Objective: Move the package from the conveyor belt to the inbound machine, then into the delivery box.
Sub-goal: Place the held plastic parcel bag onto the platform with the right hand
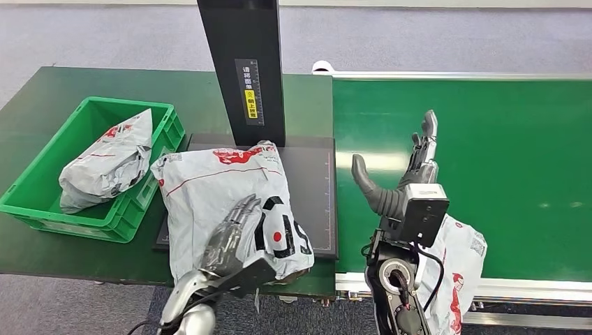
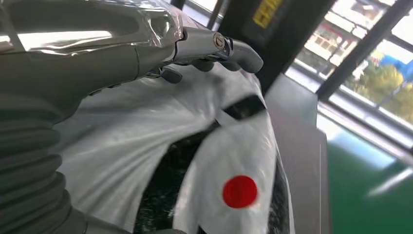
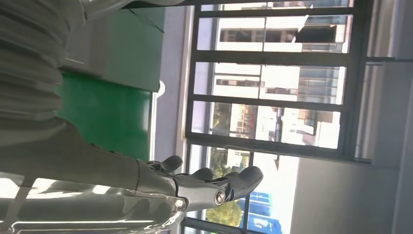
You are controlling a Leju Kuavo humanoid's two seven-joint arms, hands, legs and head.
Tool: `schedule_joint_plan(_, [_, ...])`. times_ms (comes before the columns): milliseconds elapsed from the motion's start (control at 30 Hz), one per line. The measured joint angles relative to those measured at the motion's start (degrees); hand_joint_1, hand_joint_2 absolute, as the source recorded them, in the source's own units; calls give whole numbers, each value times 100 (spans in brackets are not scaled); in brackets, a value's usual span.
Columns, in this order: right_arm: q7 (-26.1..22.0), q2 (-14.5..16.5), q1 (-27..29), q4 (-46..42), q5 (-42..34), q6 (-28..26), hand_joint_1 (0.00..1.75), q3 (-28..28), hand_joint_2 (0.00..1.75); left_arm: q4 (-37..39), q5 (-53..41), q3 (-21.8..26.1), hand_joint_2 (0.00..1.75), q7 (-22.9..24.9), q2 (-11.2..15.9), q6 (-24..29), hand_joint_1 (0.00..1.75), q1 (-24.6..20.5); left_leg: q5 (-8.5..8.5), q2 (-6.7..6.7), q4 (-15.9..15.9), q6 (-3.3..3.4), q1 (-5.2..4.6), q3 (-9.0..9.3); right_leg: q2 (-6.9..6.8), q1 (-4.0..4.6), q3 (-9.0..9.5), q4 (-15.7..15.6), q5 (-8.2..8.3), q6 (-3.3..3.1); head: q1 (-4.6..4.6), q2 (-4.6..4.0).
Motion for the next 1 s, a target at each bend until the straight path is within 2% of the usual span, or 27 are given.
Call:
schedule_joint_plan(200, [61, 29, 50, -246, -261, 272, 0, -22, 175, 1395, -317, -466, 175, 170, -140, 45, 0, -753, 1, 1, 0, 0, 0, 1, 1, 0, -1, 0, 0, 0, -1, -1])
schedule_joint_plan(233, [80, 32, 61, -281, -385, 402, 0, -33, 175, 1608, -287, -500, 175, 199, -156, -23, 26, -861, 1, 1, 0, 0, 0, 1, 1, 0, -1, 0, 0, 0, -1, -1])
schedule_joint_plan(333, [108, 40, 103, -396, -623, 669, 0, -74, 175, 2149, -203, -564, 175, 275, -197, -173, 154, -1127, 1, -4, 0, 0, 0, 0, 0, 0, 0, 0, 0, 0, -2, 0])
schedule_joint_plan(367, [111, 46, 114, -437, -643, 693, 0, -90, 175, 2280, -180, -575, 175, 273, -205, -184, 172, -1190, 0, -4, 0, 0, 0, 1, 0, 0, 1, 0, 0, 0, -2, 1])
schedule_joint_plan(533, [157, 73, 201, -627, -736, 800, 0, -182, 175, 2620, 97, -569, 175, 10, -218, -119, 175, -1349, 0, -5, -1, 0, 0, 6, -1, 0, 12, 0, -1, 0, 0, -1])
schedule_joint_plan(1000, [166, 87, 315, -842, -755, 861, 0, -312, 175, 2475, 425, -532, 175, -102, -201, -107, 175, -1310, 0, -5, -2, 0, 0, 22, -1, 0, 28, 0, 0, 0, -1, 1])
